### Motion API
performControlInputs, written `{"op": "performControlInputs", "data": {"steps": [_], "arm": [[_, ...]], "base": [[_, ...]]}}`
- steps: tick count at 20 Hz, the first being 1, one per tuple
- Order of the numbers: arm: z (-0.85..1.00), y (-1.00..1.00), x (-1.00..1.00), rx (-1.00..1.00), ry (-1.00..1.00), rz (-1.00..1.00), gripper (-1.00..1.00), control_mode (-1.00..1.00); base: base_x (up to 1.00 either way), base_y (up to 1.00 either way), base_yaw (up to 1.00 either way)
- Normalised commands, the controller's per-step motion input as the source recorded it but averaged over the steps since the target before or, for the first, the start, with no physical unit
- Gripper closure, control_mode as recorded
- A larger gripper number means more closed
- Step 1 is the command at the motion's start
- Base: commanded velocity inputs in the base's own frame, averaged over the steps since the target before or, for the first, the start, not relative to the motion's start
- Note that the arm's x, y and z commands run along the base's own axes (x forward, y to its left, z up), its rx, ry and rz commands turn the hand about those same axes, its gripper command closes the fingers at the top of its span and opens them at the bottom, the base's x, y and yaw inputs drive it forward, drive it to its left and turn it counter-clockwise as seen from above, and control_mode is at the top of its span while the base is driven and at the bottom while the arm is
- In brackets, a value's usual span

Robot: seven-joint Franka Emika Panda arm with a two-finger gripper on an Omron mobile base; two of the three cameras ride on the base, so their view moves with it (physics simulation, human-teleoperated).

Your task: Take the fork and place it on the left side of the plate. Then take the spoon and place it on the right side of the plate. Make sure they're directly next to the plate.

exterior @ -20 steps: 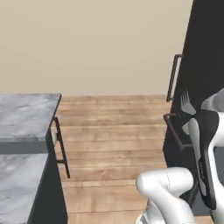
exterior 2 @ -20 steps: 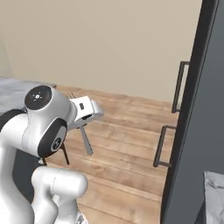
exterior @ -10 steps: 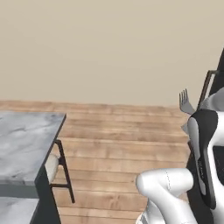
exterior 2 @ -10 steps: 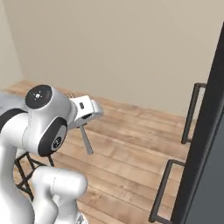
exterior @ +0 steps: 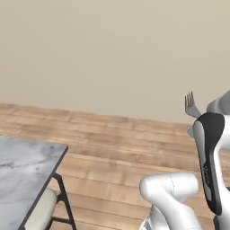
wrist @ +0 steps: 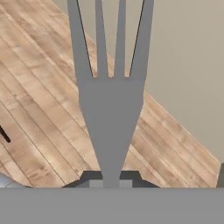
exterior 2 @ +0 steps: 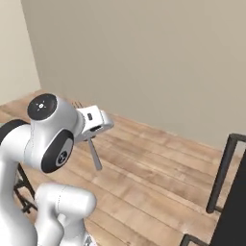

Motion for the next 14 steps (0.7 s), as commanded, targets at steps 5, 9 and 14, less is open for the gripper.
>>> {"op": "performControlInputs", "data": {"steps": [5, 9, 14], "arm": [[0.00, 0.00, 0.00, 0.00, 0.00, 0.00, 1.00, 1.00], [0.00, 0.00, 0.00, 0.00, 0.00, 0.00, 1.00, 1.00], [0.00, 0.00, 0.00, 0.00, 0.00, 0.00, 1.00, 1.00]], "base": [[1.00, 0.00, 0.49], [1.00, 0.00, 0.54], [1.00, 0.00, 0.52]]}}
